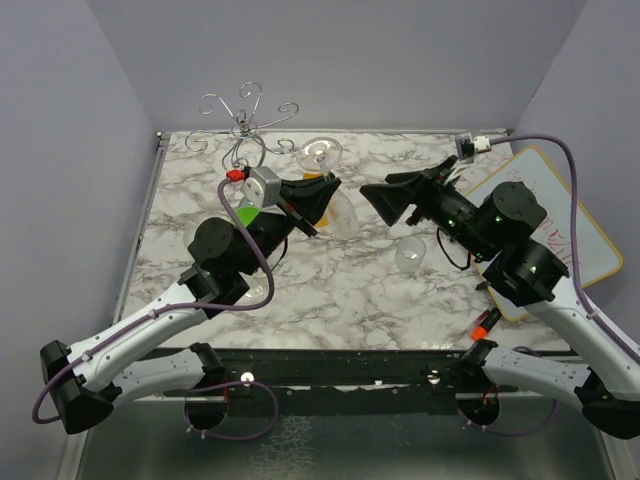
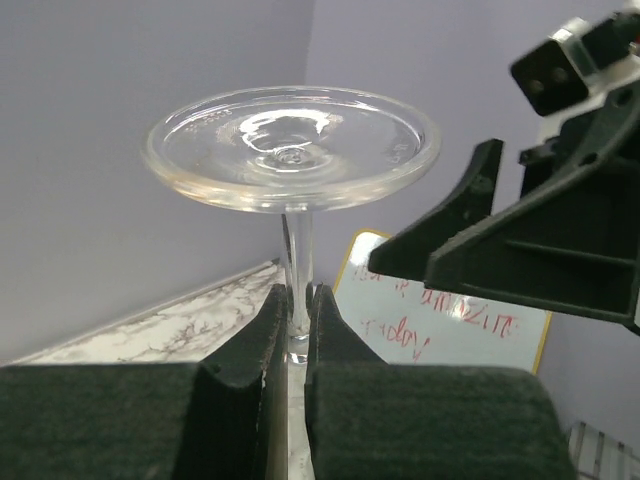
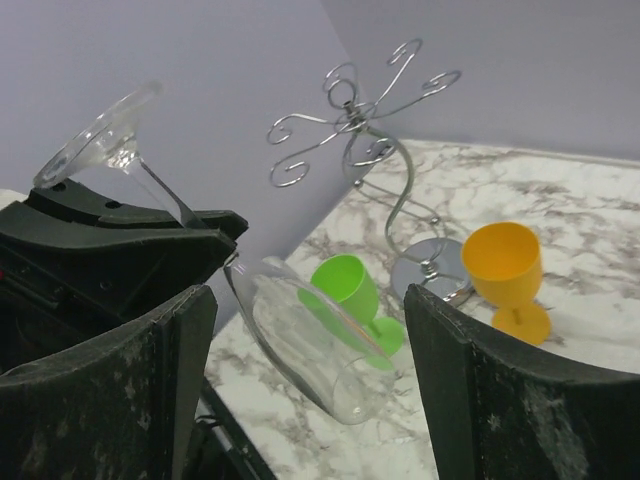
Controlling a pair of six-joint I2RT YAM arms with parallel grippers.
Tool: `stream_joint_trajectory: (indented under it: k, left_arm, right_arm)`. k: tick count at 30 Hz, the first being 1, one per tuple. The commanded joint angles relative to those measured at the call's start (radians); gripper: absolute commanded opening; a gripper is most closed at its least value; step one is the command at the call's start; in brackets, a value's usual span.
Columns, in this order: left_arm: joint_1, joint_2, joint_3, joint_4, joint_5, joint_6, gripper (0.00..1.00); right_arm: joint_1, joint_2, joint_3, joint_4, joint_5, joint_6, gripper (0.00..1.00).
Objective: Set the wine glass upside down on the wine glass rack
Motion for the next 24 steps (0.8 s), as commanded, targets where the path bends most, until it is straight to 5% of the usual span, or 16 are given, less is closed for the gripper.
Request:
stream_joint_trajectory:
  k: [1,10,18,24]
  left_arm:
    - [-0.002,-0.049,-0.048,0.001,0.157,0.136,0.00]
    - [-0.003,-0.035,-0.087,0.000,0.171,0.223,0.00]
    - [-0.002,-0.053,-0.079,-0.064,0.145,0.244,0.00]
    - [-0.003,-0.066,-0.058,-0.190,0.169,0.302,0.00]
  right_arm:
    - [0.004,0.025,0.021,0.024,-0.134,0.146,0.82]
    - [0.005,-0.003,-0.032,0.208,-0.238,0.377,0.85]
    - [0.005,0.027,0.025,0.051,-0.087,0.471,0.83]
    - [0.006,0.098,0.079,0.003,-0.107,0.520,0.69]
